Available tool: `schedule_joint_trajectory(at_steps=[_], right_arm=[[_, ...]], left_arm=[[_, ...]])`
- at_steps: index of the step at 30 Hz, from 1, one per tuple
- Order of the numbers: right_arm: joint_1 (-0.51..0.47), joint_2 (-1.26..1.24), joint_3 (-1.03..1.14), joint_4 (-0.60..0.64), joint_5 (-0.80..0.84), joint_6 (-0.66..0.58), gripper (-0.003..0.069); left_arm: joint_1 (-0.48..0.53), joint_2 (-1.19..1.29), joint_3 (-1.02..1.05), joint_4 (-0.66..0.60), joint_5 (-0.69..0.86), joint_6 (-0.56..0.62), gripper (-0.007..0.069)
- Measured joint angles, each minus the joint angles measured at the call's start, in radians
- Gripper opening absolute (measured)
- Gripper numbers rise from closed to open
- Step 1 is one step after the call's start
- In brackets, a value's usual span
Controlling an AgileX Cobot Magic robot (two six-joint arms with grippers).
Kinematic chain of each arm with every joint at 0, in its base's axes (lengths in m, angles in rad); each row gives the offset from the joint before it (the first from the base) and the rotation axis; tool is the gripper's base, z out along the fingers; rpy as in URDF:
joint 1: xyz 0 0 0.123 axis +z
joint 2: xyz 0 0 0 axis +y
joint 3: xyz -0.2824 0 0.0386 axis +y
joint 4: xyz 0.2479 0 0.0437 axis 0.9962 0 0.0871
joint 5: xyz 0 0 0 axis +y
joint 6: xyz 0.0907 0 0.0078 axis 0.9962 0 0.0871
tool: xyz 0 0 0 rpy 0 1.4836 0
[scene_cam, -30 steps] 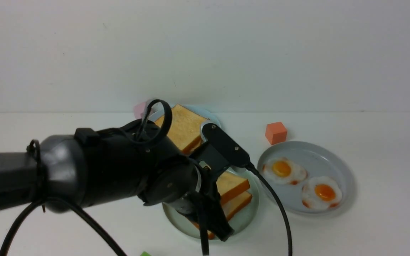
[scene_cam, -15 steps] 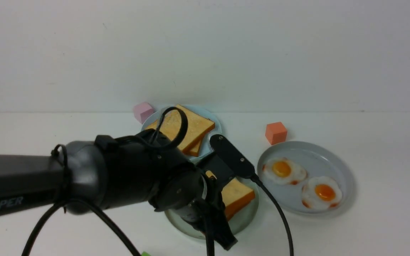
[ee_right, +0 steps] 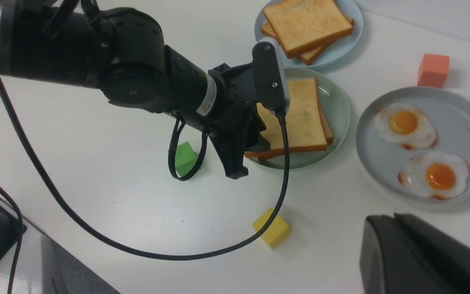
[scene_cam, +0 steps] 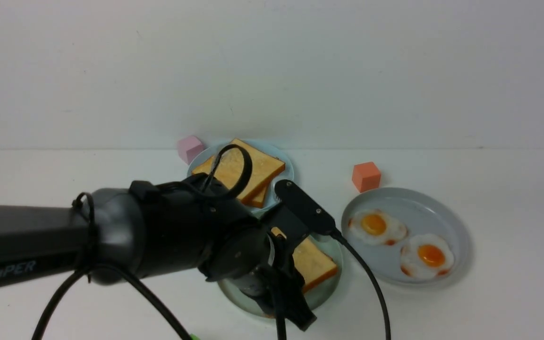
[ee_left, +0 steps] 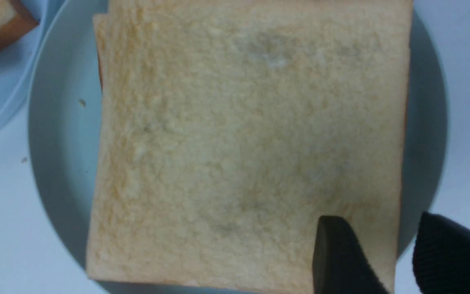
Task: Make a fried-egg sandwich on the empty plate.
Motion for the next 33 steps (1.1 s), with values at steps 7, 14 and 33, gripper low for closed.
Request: schedule_joint_trajectory(at_steps=[7,14,33], right_arm=[[0.0,0.0,0.0,0.0,0.0,-0.001,0.0049],[0.0,0.0,-0.001,0.012,0.0,-0.001,0.0049],[0.0,-0.001,-0.001,0.104,0.0,-0.001,0.007]], left_arm=[[0.0,-0.132,0.0,-0.082,-0.005,-0.027,0.0419],[0.0,-0.64,0.048,-0.174,-0.013,-0.024,0.0078],[0.0,-1.701,0.836,-0.256,-0.269,-0.027,-0.0013]])
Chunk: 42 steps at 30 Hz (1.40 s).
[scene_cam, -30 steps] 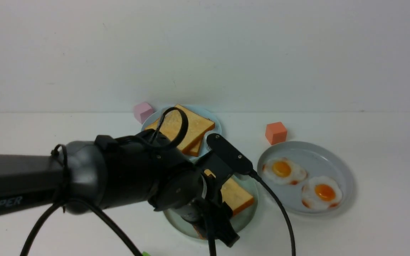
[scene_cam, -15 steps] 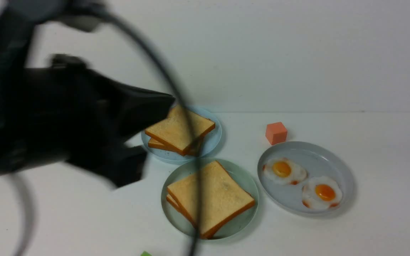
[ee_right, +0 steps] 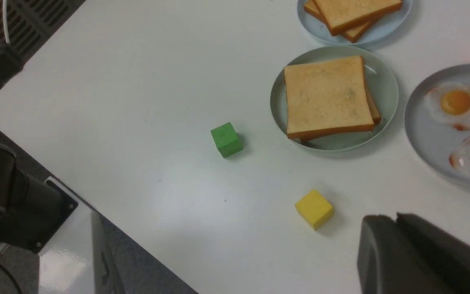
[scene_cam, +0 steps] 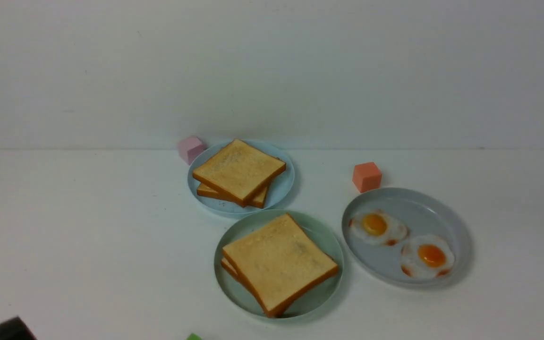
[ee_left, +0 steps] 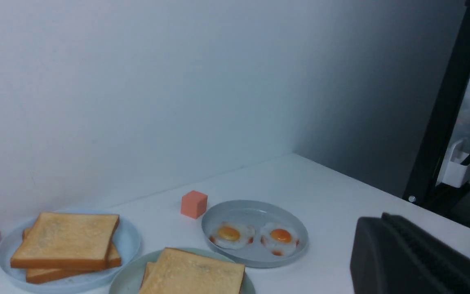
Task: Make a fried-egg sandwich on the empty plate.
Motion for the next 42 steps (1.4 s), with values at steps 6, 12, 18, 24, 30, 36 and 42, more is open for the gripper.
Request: schedule_joint_trajectory(at_steps=[6,12,18,24,30,36,42], right_arm=[[0.0,0.0,0.0,0.0,0.0,0.0,0.0081],[-0.001,0.0,0.0,-0.003,0.0,0.001,0.009],[-0.175,0.0,0.0,0.055,0.0,0.001,0.0098],[-0.463,-0.038,0.055,0.121,-0.012,-0.111,0.0042],[-0.787,-0.302,0.512,0.301,-0.394,-0.57,-0.0011],[-0.926,-0.633,0.993,0.381,-0.671,-0.775,-0.0011],[-0.937,-0.782,1.272,0.327,-0.831,-0.619,-0.0011]], left_arm=[[0.0,-0.027,0.079,-0.018,0.011,0.0,-0.0013],[0.0,-0.027,0.115,-0.019,0.041,0.0,-0.0013],[0.0,-0.027,0.115,-0.022,0.056,0.0,-0.0013],[0.0,-0.027,0.115,-0.022,0.057,0.0,-0.0013],[0.0,-0.027,0.115,-0.022,0.057,-0.001,-0.0013],[0.0,-0.027,0.115,-0.022,0.058,-0.001,-0.0009],[0.0,-0.027,0.115,-0.022,0.058,-0.001,-0.0004]])
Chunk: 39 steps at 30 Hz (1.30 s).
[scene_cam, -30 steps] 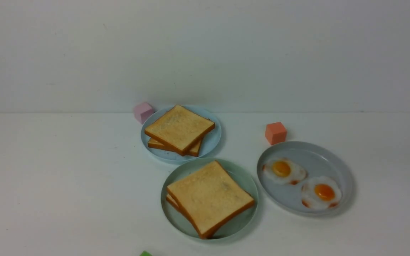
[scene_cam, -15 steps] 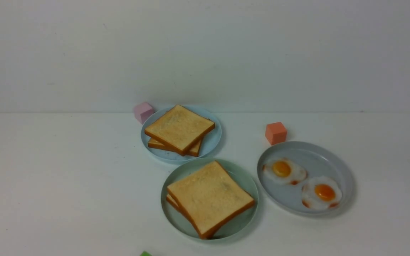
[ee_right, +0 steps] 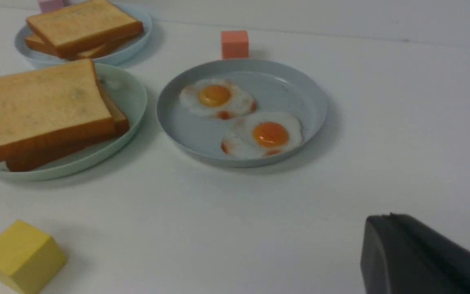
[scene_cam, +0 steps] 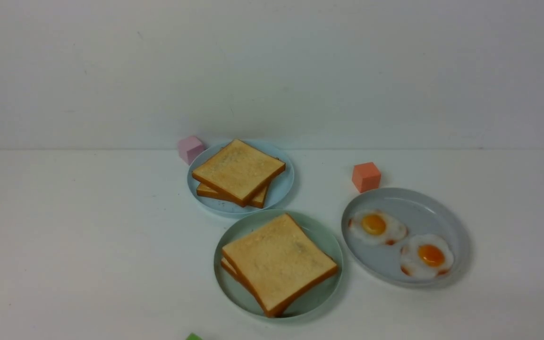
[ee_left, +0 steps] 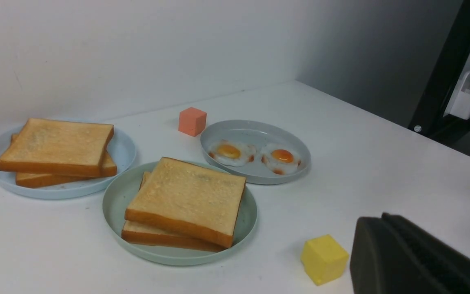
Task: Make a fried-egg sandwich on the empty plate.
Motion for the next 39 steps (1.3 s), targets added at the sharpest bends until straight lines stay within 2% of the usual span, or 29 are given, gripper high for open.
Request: schedule_joint_trajectory(at_steps=[10,39], right_arm=[[0.0,-0.016,0.062,-0.157,-0.048,0.19,-0.0011],[0.0,-0.016,0.062,-0.179,-0.049,0.206,0.0005]], left_arm=[[0.0,0.001,0.0,0.0,0.004,0.0,0.0004],[0.0,0.002,0.0,0.006,0.0,0.0,0.003]])
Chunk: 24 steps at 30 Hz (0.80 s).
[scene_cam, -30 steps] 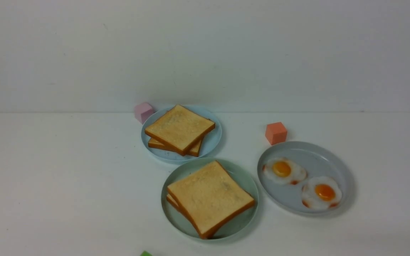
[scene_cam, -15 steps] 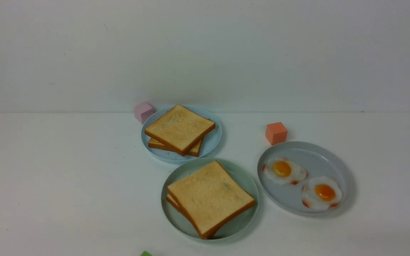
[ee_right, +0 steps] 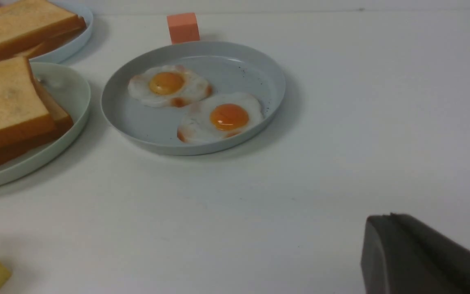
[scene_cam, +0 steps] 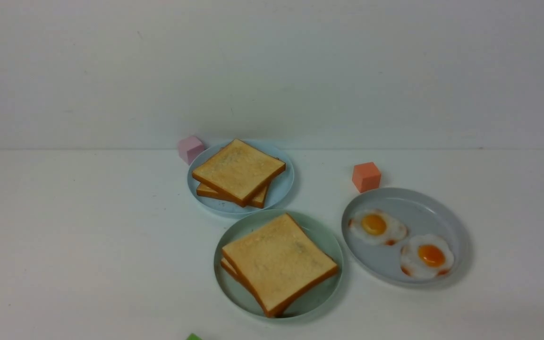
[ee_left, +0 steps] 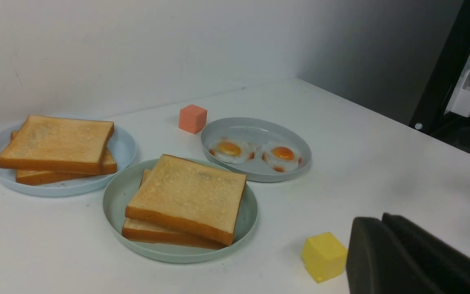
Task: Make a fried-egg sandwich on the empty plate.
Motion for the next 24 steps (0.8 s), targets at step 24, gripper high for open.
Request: schedule_joint_trajectory(at_steps=[24], right_arm=[[0.0,0.0,0.0,-0.003,-0.001,0.0,0.0018]], left_arm=[[0.743,-0.051,0.178,0.013,0.161,-0.254,-0.0013]])
